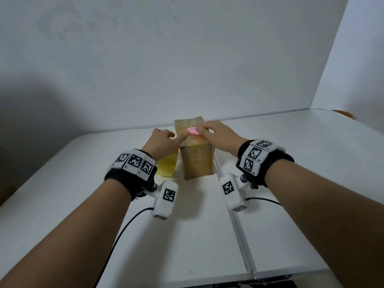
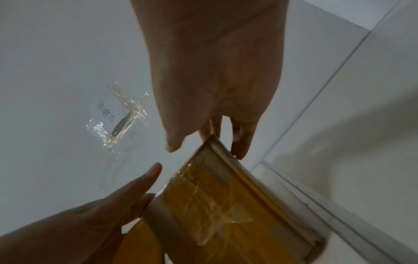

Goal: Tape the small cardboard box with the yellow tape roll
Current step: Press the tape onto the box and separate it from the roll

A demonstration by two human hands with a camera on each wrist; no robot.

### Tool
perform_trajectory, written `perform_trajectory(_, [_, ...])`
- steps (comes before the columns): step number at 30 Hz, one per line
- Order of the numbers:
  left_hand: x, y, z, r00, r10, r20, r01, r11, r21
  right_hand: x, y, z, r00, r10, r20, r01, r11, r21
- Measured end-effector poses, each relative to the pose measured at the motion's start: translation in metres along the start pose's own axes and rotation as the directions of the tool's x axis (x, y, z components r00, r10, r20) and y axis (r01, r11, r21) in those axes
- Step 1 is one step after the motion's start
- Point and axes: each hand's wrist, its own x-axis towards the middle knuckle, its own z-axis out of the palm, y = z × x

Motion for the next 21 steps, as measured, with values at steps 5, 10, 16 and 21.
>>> perform_trajectory(5, [-0.003,-0.002,0.005,1.0,-0.011,0.013,0.011,1.0,0.009,-0.014,0.015,0.006,0.999,0.023,0.036,-0.023,1.0,-0.008])
perform_trajectory(10, [-0.005,-0.002,0.008,1.0,-0.012,0.002,0.012,1.0,-0.003,-0.018,0.023,0.008,0.979,0.159,0.128,-0.156,0.987,-0.034])
perform_trajectory(16, [-0.001,-0.003,0.009,1.0,-0.006,0.013,0.005,1.0,0.022,-0.018,0.015,0.013,0.986,0.148,0.075,-0.148,0.989,-0.013])
perform_trajectory(21, [0.001,-0.002,0.009,0.999,-0.015,0.035,0.013,0.999,0.053,-0.02,0.018,0.014,0.991,0.127,0.028,-0.126,0.991,-0.038])
